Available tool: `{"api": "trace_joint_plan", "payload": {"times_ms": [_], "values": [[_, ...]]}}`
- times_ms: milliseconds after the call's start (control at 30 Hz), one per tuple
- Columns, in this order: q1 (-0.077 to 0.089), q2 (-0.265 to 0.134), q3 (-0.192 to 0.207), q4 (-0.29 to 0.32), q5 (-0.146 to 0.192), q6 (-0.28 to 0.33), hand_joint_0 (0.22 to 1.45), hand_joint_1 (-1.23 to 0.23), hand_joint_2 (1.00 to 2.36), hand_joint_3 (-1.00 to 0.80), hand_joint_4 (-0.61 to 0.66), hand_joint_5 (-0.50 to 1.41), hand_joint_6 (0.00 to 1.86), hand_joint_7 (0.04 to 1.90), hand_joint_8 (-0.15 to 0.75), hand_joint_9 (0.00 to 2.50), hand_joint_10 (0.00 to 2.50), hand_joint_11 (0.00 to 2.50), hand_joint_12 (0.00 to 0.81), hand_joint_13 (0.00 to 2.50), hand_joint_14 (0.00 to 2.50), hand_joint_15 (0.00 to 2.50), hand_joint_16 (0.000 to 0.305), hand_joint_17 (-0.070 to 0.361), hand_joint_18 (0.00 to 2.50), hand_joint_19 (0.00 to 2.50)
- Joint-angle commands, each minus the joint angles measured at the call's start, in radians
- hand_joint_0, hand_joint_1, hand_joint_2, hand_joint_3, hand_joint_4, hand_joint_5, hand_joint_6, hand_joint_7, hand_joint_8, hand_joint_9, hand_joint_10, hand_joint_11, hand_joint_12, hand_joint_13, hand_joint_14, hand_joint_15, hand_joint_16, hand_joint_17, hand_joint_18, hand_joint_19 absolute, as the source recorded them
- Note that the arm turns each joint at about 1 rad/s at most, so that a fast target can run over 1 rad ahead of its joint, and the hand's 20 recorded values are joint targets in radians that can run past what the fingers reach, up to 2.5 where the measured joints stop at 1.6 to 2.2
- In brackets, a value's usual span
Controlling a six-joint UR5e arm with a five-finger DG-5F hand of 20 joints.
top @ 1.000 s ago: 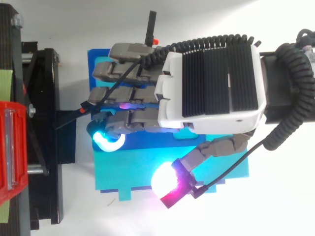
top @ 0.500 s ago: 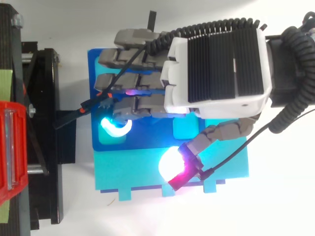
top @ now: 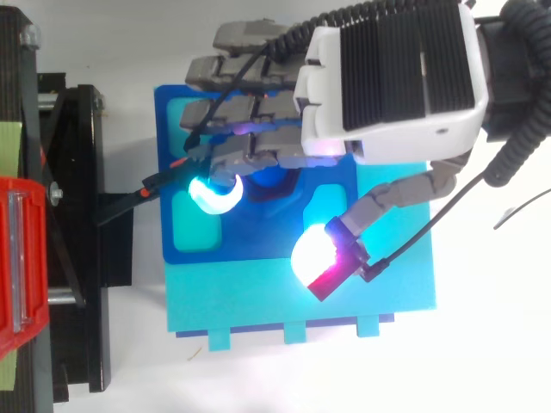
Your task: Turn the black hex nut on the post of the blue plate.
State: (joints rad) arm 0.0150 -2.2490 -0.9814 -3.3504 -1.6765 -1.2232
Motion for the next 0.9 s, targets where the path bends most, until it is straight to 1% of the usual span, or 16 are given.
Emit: {"api": "trace_joint_plan", "payload": {"times_ms": [0,33,67,100,200,233,267,433,467,567,600,867], "values": [[-0.012,0.0,0.0,0.002,-0.019,-0.004,0.43,-0.55,1.0,-0.5,0.14,-0.22,0.5,0.75,0.181,0.25,0.0,0.0,0.309,0.07,0.0,0.05,0.044,0.098,0.0,0.07],[-0.018,0.0,0.0,0.002,-0.023,-0.012,0.43,-0.55,1.0,-0.5,0.14,-0.22,0.5,0.76,0.181,0.25,0.0,0.0,0.308,0.07,0.0,0.05,0.044,0.099,0.0,0.08],[-0.018,0.0,0.0,0.002,-0.023,-0.012,0.43,-0.55,1.0,-0.5,0.14,-0.22,0.5,0.76,0.18,0.25,0.0,0.0,0.308,0.07,0.0,0.04,0.044,0.099,0.0,0.07],[-0.03,0.0,0.0,0.003,-0.039,-0.027,0.43,-0.55,1.0,-0.5,0.14,-0.22,0.5,0.75,0.181,0.25,0.0,0.0,0.309,0.07,0.0,0.05,0.044,0.099,0.0,0.07],[-0.041,0.0,0.0,0.006,-0.052,-0.039,0.43,-0.55,1.0,-0.5,0.14,-0.22,0.5,0.75,0.18,0.25,0.0,0.0,0.308,0.07,0.0,0.05,0.044,0.099,0.0,0.08],[-0.05,0.0,0.0,0.009,-0.063,-0.045,0.43,-0.55,1.0,-0.5,0.14,-0.22,0.5,0.75,0.179,0.26,0.0,0.0,0.308,0.07,0.0,0.05,0.044,0.099,0.0,0.07],[-0.053,0.0,0.0,0.011,-0.068,-0.048,0.43,-0.55,1.0,-0.5,0.14,-0.22,0.5,0.75,0.179,0.26,0.0,0.0,0.308,0.07,0.0,0.05,0.044,0.099,0.0,0.08],[-0.086,-0.001,0.0,0.012,-0.104,-0.075,0.43,-0.56,1.0,-0.5,0.14,-0.22,0.5,0.75,0.178,0.25,0.0,0.0,0.307,0.07,0.0,0.05,0.044,0.099,0.0,0.07],[-0.092,0.0,0.0,0.012,-0.108,-0.081,0.43,-0.56,1.0,-0.5,0.14,-0.22,0.5,0.75,0.177,0.25,0.0,0.0,0.306,0.07,0.0,0.05,0.044,0.098,0.0,0.07],[-0.102,0.0,0.0,0.012,-0.12,-0.093,0.43,-0.56,1.0,-0.5,0.13,-0.22,0.5,0.75,0.177,0.25,0.0,0.0,0.306,0.07,0.0,0.05,0.044,0.098,0.0,0.08],[-0.116,0.0,0.0,0.012,-0.14,-0.099,0.43,-0.56,1.0,-0.5,0.13,-0.22,0.5,0.75,0.177,0.25,0.0,0.0,0.307,0.08,0.0,0.05,0.044,0.098,0.0,0.07],[-0.139,0.0,0.001,0.008,-0.174,-0.099,0.43,-0.56,1.0,-0.5,0.14,-0.22,0.5,0.75,0.178,0.26,0.0,0.0,0.306,0.08,0.0,0.06,0.044,0.098,0.0,0.08]]}}
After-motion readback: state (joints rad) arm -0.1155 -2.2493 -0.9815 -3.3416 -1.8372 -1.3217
